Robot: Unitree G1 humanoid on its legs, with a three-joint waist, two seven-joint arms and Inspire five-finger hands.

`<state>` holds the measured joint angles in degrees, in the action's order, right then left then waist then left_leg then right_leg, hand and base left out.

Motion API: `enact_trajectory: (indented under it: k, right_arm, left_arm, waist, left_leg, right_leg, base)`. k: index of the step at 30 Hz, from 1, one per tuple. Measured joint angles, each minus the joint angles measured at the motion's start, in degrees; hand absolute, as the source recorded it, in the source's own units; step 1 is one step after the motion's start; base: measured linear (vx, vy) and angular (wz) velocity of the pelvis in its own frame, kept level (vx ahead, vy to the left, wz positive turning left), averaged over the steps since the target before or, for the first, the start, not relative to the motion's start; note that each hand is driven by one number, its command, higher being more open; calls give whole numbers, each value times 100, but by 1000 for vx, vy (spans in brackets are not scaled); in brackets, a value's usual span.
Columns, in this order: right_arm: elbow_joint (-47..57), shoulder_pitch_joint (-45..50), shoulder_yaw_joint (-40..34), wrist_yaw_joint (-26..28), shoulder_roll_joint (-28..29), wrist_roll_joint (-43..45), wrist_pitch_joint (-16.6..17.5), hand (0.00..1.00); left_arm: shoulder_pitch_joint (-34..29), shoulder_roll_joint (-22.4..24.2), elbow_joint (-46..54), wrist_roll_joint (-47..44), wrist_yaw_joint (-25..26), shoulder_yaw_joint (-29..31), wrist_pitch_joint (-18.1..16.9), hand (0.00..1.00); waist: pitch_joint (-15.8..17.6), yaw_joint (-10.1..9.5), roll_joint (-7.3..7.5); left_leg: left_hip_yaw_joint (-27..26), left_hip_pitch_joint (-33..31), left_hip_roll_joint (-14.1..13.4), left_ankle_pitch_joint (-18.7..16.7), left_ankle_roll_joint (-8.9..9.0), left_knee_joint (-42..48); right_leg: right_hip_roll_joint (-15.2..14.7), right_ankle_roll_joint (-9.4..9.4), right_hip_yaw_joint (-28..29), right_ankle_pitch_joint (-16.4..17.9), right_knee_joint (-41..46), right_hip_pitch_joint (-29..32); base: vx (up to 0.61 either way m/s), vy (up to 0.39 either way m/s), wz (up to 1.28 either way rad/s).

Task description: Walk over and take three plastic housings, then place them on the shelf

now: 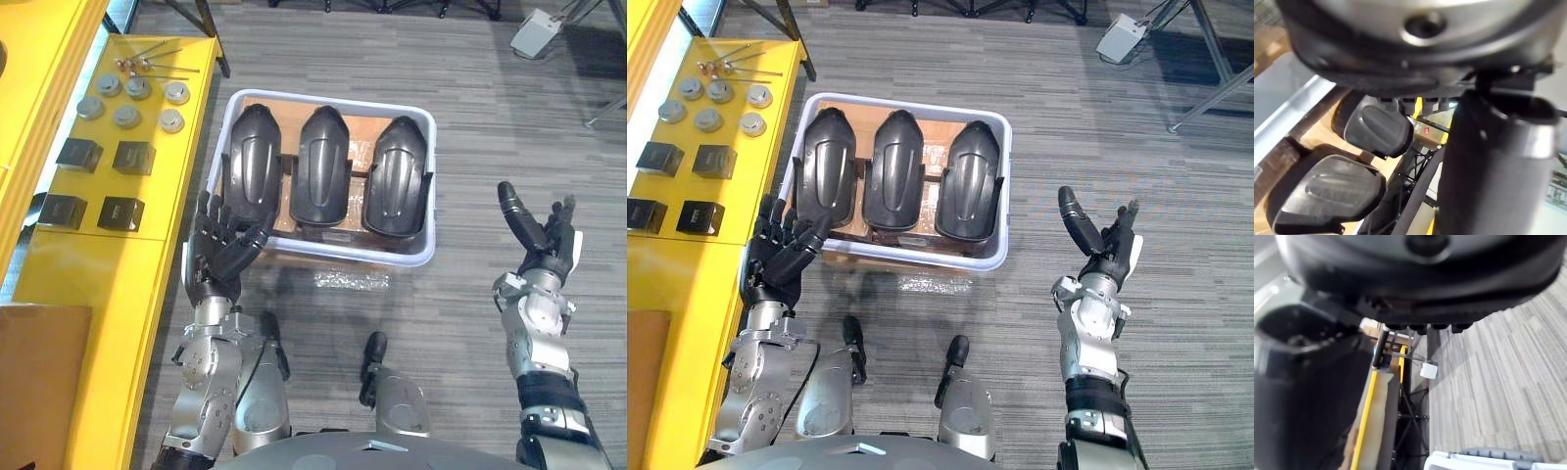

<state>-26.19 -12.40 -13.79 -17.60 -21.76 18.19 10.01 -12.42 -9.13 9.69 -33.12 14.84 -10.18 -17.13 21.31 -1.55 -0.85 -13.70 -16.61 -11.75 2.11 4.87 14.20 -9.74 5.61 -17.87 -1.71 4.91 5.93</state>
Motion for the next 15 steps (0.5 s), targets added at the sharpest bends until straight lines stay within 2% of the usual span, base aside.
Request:
enact_trajectory:
  k: [4, 8, 15]
  right_arm:
    - [-554, -484, 208, 221, -342, -226, -207, 100]
    - [-1114, -999, 497, 546, -748, -356, -362, 100]
    - [-1801, -1837, 1040, 841, -1201, -454, -556, 100]
  left_arm:
    - [60, -63, -38, 7, -23, 5, 2, 100]
    - [146, -112, -39, 6, -196, -5, 2, 100]
    - [188, -216, -199, 8, -355, -98, 5, 100]
  waist:
    - [211, -13, -49]
    - [402, -133, -76]
    - [448, -188, -128]
  left_leg:
    - [71, -101, 9, -27, -22, 109]
    - [128, -128, 14, -36, -37, 156]
    - [273, -284, 32, -11, -71, 225]
  right_leg:
    - [-7, 10, -42, -10, 9, 10]
    - [-8, 9, -76, -9, 42, -7]
    - [-10, 2, -193, -2, 101, 49]
  base:
    - [-15, 30, 8]
    - [-20, 21, 6]
    - [-18, 15, 9]
